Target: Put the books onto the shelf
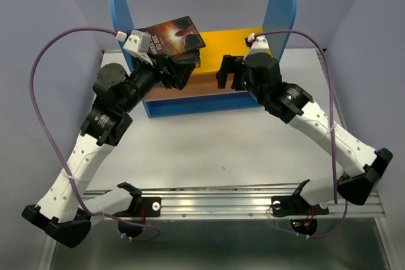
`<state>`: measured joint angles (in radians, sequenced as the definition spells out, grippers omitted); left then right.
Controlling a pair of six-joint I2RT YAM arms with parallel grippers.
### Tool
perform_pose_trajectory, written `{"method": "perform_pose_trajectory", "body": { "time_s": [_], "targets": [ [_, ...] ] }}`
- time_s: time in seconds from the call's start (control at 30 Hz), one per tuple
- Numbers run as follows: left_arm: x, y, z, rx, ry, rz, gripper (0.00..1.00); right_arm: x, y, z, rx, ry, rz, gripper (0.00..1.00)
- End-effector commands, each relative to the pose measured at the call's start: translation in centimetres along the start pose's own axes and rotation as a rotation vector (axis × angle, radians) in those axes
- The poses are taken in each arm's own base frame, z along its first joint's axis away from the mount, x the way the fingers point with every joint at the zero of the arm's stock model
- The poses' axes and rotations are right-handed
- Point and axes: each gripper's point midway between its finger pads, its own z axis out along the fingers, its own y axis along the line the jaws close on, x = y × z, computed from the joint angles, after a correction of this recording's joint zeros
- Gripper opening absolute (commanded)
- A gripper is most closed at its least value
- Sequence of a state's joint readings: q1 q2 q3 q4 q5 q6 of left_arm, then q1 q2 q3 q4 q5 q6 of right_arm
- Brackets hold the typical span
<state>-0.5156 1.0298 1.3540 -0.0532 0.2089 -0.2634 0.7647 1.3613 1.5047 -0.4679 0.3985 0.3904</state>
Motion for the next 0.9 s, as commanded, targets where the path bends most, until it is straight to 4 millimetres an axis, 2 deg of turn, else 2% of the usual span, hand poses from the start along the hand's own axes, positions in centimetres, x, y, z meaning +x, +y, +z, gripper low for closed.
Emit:
{"method": "perform_pose_trajectory", "body": {
  "time_s": [0.0, 0.07, 0.13, 0.17, 0.2, 0.23, 0.33, 0.37, 0.43, 0.5, 0.53, 0.7, 0.87],
  "targets": [
    [1.6, -0.6, -0.9, -0.016, 0.001, -0.179, 0.99, -5.6, -0.9, 2.0, 0.162, -0.159, -0.064, 1.0],
    [3.7, -0.1, -0.5, -0.036, 0.054, -0.19, 0.99, -6.8, -0.8, 3.4, 0.212, -0.183, -0.09, 1.0],
    [4.3, 0.8, -0.2, -0.081, 0.065, -0.195, 0.99, -7.6, -0.9, 4.2, 0.251, -0.201, -0.105, 1.0],
    [4.5, 1.4, 0.1, -0.114, 0.064, -0.195, 0.99, -7.1, -0.7, 5.5, 0.267, -0.19, -0.124, 1.0],
    [4.1, 1.6, 0.1, -0.123, 0.055, -0.183, 0.99, -8.5, -0.8, 5.6, 0.277, -0.214, -0.126, 1.0],
    [4.2, 1.8, 0.2, -0.136, 0.061, -0.18, 0.99, -8.8, -1.1, 6.1, 0.287, -0.217, -0.124, 1.0],
    [3.7, 2.3, 0.5, -0.163, 0.051, -0.168, 0.99, -9.1, -0.4, 7.7, 0.248, -0.213, -0.123, 1.0],
    [3.9, 2.7, 0.7, -0.184, 0.055, -0.167, 0.99, -9.0, -0.8, 8.5, 0.259, -0.205, -0.132, 1.0],
    [4.1, 3.7, 0.9, -0.234, 0.061, -0.157, 0.99, -10.3, -1.5, 8.8, 0.262, -0.225, -0.123, 1.0],
    [4.3, 4.0, 1.2, -0.246, 0.066, -0.145, 0.99, -10.7, -1.6, 9.2, 0.248, -0.227, -0.123, 1.0],
    [4.1, 4.1, 1.3, -0.254, 0.062, -0.142, 0.99, -10.4, -1.0, 9.6, 0.216, -0.215, -0.131, 1.0],
    [3.4, 5.7, 1.1, -0.347, 0.04, -0.116, 0.99, -11.0, -1.0, 9.8, 0.167, -0.211, -0.167, 1.0],
    [2.4, 6.3, 0.7, -0.392, 0.021, -0.108, 0.99, -10.2, 1.2, 11.1, 0.042, -0.184, -0.223, 1.0]
  ]
}}
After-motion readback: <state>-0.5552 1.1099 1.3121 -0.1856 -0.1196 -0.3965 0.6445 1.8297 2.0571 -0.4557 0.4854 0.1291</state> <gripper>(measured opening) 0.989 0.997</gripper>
